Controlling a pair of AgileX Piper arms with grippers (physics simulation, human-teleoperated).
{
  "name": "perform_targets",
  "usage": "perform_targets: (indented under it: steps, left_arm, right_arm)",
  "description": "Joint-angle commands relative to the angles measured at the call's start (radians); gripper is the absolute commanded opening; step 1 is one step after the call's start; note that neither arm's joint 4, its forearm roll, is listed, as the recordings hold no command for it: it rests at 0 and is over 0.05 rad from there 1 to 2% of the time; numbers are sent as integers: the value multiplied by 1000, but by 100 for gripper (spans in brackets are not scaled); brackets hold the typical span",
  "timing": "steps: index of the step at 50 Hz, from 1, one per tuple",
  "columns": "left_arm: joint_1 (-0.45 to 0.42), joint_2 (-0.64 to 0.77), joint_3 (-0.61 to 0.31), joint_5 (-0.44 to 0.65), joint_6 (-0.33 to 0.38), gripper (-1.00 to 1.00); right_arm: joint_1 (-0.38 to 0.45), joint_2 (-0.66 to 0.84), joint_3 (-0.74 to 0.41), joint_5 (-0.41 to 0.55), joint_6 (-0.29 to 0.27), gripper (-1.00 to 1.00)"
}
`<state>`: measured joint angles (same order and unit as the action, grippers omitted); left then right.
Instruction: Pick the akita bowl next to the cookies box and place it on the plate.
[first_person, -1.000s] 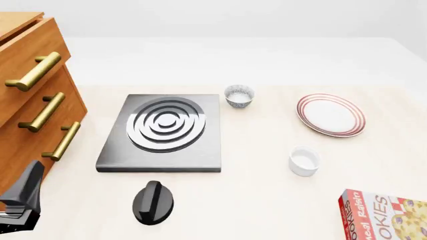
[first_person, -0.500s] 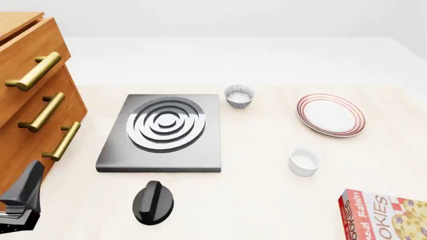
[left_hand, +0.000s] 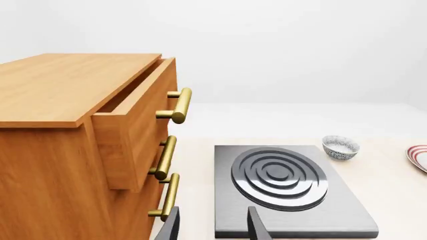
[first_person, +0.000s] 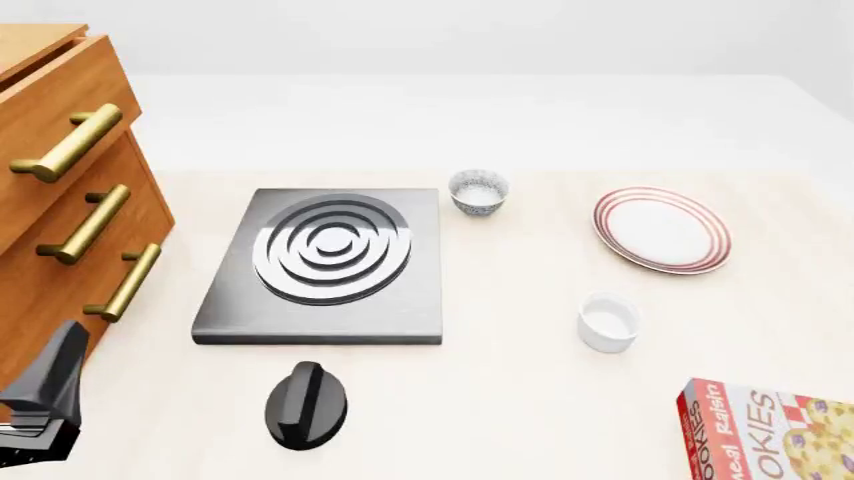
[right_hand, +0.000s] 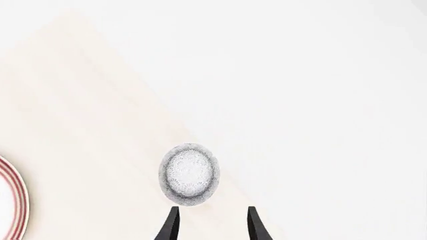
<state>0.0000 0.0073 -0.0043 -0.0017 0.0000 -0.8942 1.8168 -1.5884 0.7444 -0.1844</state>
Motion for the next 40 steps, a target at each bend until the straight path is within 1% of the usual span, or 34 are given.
perform_targets:
  steps: [1, 16, 18, 40]
  left_arm:
    - [0, 0, 0, 0, 0, 100]
    - [0, 0, 0, 0, 0, 100]
    - [0, 0, 0, 0, 0, 100]
    - [0, 0, 0, 0, 0, 100]
  right_arm:
    - [-7, 58, -27, -14, -10, 100]
    - [-15, 143, -45, -51, -27, 100]
    - [-22, 159, -49, -54, -36, 100]
    - [-12, 261, -100, -72, -44, 100]
